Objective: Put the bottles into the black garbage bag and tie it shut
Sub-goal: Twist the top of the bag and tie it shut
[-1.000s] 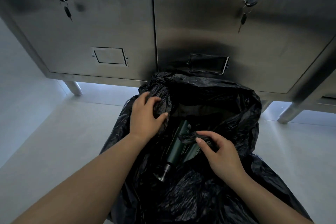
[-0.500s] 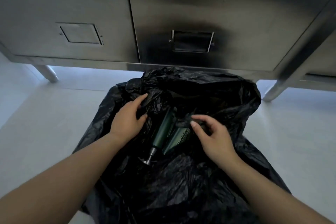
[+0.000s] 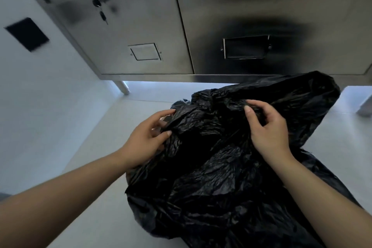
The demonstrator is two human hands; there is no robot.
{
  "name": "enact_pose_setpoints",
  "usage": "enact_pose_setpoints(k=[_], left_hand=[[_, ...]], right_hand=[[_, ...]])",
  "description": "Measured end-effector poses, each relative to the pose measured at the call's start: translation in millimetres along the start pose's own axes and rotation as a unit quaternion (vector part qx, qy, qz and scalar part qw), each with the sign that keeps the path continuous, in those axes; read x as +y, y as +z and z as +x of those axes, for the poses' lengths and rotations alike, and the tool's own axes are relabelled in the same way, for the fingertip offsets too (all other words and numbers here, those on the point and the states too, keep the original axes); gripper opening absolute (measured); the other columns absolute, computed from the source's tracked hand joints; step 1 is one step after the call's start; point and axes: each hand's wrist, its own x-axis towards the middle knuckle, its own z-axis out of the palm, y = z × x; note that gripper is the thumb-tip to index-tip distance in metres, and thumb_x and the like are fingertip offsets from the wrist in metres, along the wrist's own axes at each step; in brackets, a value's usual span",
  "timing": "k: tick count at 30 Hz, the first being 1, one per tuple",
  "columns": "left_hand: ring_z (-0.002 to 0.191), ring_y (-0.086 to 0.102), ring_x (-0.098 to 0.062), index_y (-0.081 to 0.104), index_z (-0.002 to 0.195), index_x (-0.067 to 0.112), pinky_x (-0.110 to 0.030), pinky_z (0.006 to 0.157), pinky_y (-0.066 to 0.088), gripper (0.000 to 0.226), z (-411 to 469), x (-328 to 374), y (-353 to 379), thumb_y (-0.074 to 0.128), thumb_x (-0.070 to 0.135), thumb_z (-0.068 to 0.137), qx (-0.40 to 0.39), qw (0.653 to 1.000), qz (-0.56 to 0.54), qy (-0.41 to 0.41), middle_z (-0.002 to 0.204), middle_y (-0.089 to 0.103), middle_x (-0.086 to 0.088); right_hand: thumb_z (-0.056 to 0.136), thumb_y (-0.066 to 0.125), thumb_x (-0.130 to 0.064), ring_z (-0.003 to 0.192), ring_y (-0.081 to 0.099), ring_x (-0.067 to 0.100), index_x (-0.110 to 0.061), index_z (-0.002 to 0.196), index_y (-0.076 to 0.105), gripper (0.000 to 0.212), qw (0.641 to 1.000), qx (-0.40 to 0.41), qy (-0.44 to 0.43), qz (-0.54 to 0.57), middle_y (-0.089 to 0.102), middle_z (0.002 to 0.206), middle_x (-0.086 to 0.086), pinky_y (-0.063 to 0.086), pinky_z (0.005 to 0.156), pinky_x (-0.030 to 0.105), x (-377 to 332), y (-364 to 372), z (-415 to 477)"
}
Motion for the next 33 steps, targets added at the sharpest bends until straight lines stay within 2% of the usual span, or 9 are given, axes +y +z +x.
enact_pose_setpoints(k=[4,9,13,15,17,21,25,30,33], left_hand=[[0.071,0.062,-0.014,0.049,0.117,0.048,-0.013,0.061,0.049,0.051,5.7,9.5,-4.4,0.057,0.006,0.089,0.003,0.999,0.028,-0.036,0.108,0.059,-0.010],[0.125,0.040,-0.019,0.044,0.135,0.030,-0.011,0.095,0.028,0.063,37.7,24.3,19.3,0.053,0.021,0.073,0.028,0.971,0.230,0.059,0.135,0.045,-0.003],[0.137,0.029,-0.022,0.048,0.132,0.032,-0.042,0.113,0.022,0.073,66.1,35.8,50.9,0.051,0.026,0.059,-0.078,0.883,0.375,0.272,0.147,0.037,-0.004],[0.142,0.019,-0.019,0.044,0.133,0.038,-0.054,0.114,0.011,0.064,76.0,27.4,67.0,0.055,0.034,0.070,-0.127,0.858,0.424,0.262,0.153,0.028,0.001],[0.145,0.010,-0.017,0.035,0.138,0.039,-0.054,0.115,0.004,0.062,85.6,11.4,79.0,0.057,0.046,0.080,-0.133,0.867,0.432,0.210,0.156,0.020,0.003],[0.145,0.011,-0.021,0.018,0.146,0.037,-0.045,0.112,0.021,0.077,97.7,-5.4,76.5,0.061,0.046,0.082,-0.073,0.875,0.443,0.179,0.159,0.010,-0.001],[0.130,0.035,-0.024,0.010,0.147,0.037,-0.042,0.097,0.034,0.085,98.2,-14.3,63.0,0.064,0.037,0.082,-0.049,0.877,0.454,0.150,0.143,0.037,-0.002],[0.120,0.045,-0.021,0.035,0.140,0.036,-0.036,0.094,0.036,0.066,92.0,-22.0,38.0,0.064,0.043,0.081,-0.057,0.907,0.387,0.158,0.124,0.052,0.002],[0.112,0.051,-0.014,0.053,0.127,0.034,-0.014,0.090,0.030,0.049,83.4,-15.5,26.9,0.067,0.039,0.081,-0.027,0.951,0.248,0.185,0.112,0.058,0.004]], right_hand=[[0.089,0.060,-0.032,0.095,0.058,-0.013,-0.041,0.097,0.061,0.012,1.000,-0.007,0.014,0.007,0.064,0.099,-0.023,0.041,0.079,0.002,-4.3,-17.8,-6.3],[0.089,0.060,-0.031,0.090,0.058,-0.014,-0.041,0.097,0.061,0.013,0.999,-0.018,0.024,-0.010,0.063,0.091,-0.032,0.041,0.071,0.001,-11.0,-36.7,-19.1],[0.090,0.059,-0.033,0.088,0.061,-0.008,-0.037,0.101,0.062,0.012,0.998,-0.020,0.031,-0.050,0.067,0.094,-0.023,0.046,0.074,0.008,-18.4,-40.2,-22.3],[0.089,0.060,-0.032,0.096,0.061,-0.005,-0.035,0.100,0.064,0.012,0.998,-0.003,0.034,-0.060,0.067,0.100,-0.018,0.047,0.080,0.013,-22.7,-39.1,-21.2],[0.089,0.061,-0.030,0.095,0.061,-0.005,-0.037,0.096,0.064,0.011,0.997,0.013,0.039,-0.067,0.068,0.098,-0.017,0.046,0.078,0.010,-26.8,-36.9,-18.4],[0.089,0.061,-0.029,0.089,0.061,-0.007,-0.038,0.091,0.064,0.009,0.993,0.027,0.049,-0.103,0.068,0.094,-0.018,0.045,0.072,0.006,-38.2,-29.3,-8.1],[0.089,0.060,-0.029,0.091,0.061,-0.006,-0.035,0.094,0.064,0.009,0.993,0.030,0.050,-0.107,0.068,0.096,-0.015,0.046,0.075,0.008,-45.7,-14.9,-5.2],[0.089,0.061,-0.029,0.091,0.060,-0.009,-0.035,0.095,0.065,0.010,0.995,0.016,0.052,-0.086,0.068,0.094,-0.019,0.044,0.073,0.004,-42.3,1.0,-14.0],[0.088,0.062,-0.026,0.089,0.061,-0.009,-0.038,0.091,0.065,0.013,0.996,-0.007,0.024,-0.082,0.068,0.090,-0.024,0.043,0.069,0.002,-44.4,-2.3,-10.4]])
